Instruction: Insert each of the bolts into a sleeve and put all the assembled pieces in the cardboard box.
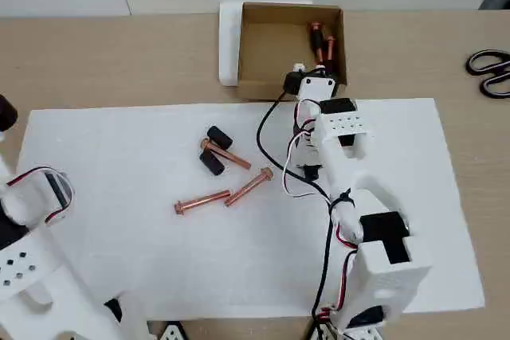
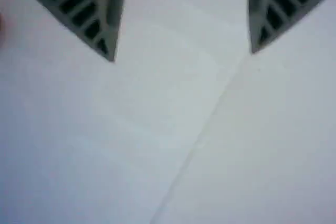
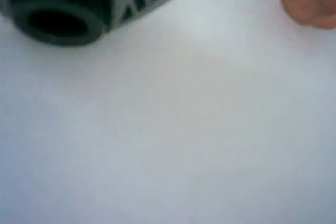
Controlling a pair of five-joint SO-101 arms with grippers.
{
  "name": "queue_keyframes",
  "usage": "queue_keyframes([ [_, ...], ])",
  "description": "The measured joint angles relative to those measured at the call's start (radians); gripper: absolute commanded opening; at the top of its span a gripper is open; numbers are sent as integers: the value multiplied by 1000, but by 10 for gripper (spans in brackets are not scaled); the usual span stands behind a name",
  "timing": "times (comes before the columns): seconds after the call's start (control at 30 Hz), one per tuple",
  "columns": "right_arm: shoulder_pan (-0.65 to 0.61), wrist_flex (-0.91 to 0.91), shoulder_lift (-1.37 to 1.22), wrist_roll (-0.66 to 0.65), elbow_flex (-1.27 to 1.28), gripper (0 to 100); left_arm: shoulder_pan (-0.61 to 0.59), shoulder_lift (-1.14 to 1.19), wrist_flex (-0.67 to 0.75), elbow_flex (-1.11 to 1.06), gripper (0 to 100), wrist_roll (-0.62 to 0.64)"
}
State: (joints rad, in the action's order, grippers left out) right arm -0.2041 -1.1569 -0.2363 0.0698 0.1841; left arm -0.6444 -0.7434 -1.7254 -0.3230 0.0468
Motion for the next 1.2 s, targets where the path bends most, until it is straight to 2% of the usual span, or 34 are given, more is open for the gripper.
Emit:
queue_keyframes([
  [0.13, 0, 0, 0, 0, 0, 13, 0, 0, 0, 0, 162, 0],
  [0.4, -2, 0, 0, -2, -2, 148, 0, 0, 0, 0, 162, 0],
  [0.83, -3, -48, 0, -5, -3, 147, 0, 0, 0, 0, 162, 0],
  [1.2, -3, -17, 0, -3, -2, 146, 0, 0, 0, 0, 162, 0],
])
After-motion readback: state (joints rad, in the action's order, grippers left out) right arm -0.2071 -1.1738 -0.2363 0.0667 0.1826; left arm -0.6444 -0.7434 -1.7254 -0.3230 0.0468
